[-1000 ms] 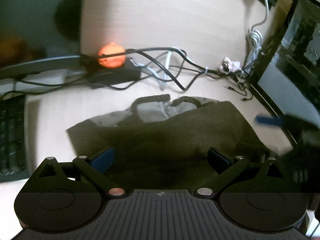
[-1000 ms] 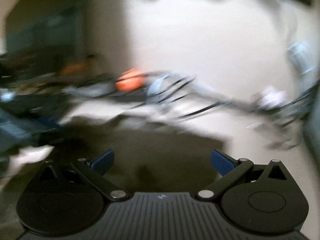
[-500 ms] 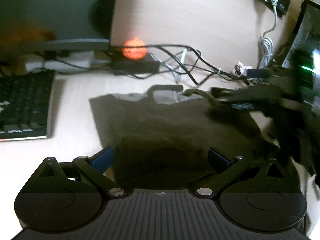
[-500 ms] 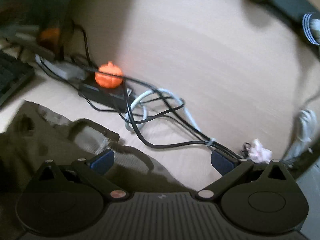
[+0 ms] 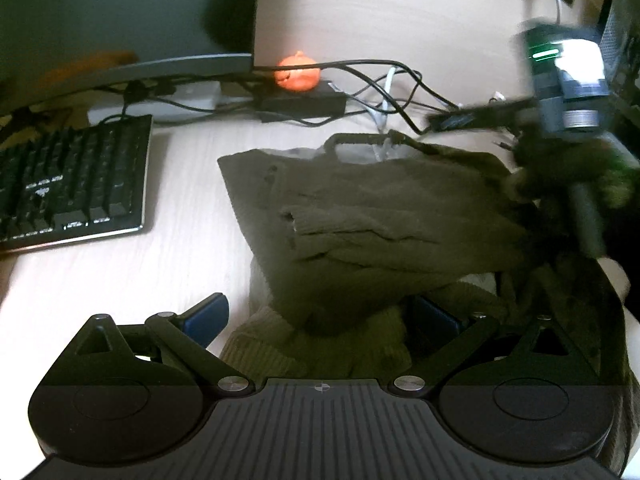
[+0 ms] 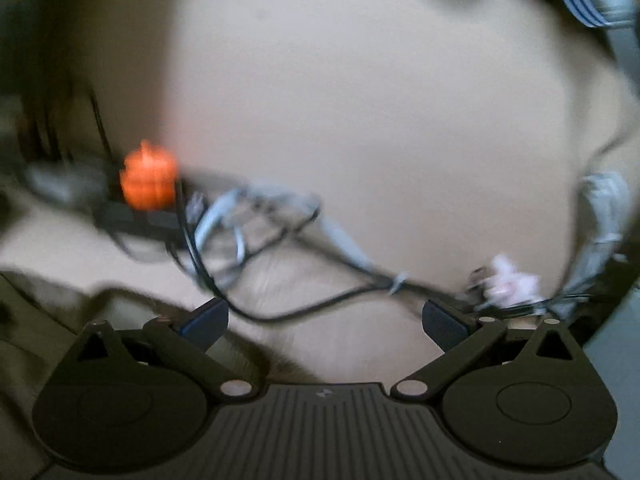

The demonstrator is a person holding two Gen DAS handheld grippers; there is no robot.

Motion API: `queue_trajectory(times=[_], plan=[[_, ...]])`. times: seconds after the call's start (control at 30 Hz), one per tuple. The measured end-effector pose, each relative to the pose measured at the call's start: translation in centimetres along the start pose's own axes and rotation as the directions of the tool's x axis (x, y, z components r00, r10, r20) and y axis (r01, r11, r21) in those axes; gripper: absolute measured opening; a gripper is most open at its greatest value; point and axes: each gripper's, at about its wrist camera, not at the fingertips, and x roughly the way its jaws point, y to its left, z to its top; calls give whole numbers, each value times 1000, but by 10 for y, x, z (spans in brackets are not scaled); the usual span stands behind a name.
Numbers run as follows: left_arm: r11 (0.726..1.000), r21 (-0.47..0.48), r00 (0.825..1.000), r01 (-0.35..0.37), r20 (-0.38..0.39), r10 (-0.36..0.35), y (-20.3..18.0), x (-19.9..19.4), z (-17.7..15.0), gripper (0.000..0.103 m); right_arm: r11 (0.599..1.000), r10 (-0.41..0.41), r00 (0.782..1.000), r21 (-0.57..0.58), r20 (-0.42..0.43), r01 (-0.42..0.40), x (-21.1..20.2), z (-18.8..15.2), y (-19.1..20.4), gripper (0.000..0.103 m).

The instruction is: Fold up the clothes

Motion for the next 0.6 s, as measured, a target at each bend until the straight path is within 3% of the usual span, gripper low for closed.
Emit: queue_trajectory(times=[0.07,0.13,0.37,0.5,0.6], plan=[[1000,7,1000,6,4,-6,-2,1,3,102,995,90,996,49,-4,-90,-28,-7,-13,103],[1000,15,1000,16,9,-16,-5,2,5,102,991,121,992,63,-34,-119,-43,-21,-17,103],[997,59,999,45,10,-46,-18,4,16,102,997,-18,987,-77,-162,5,-37,-72,0,103],[993,105,998,54,12,-55,-28,6,21,102,999,-16,993,-42,-121,11,-53,-68,0,103],[981,145,992,128,-1,-129,-34,5,24,102,999,1,995,-42,-99,-5,-71,-67,-3,103]])
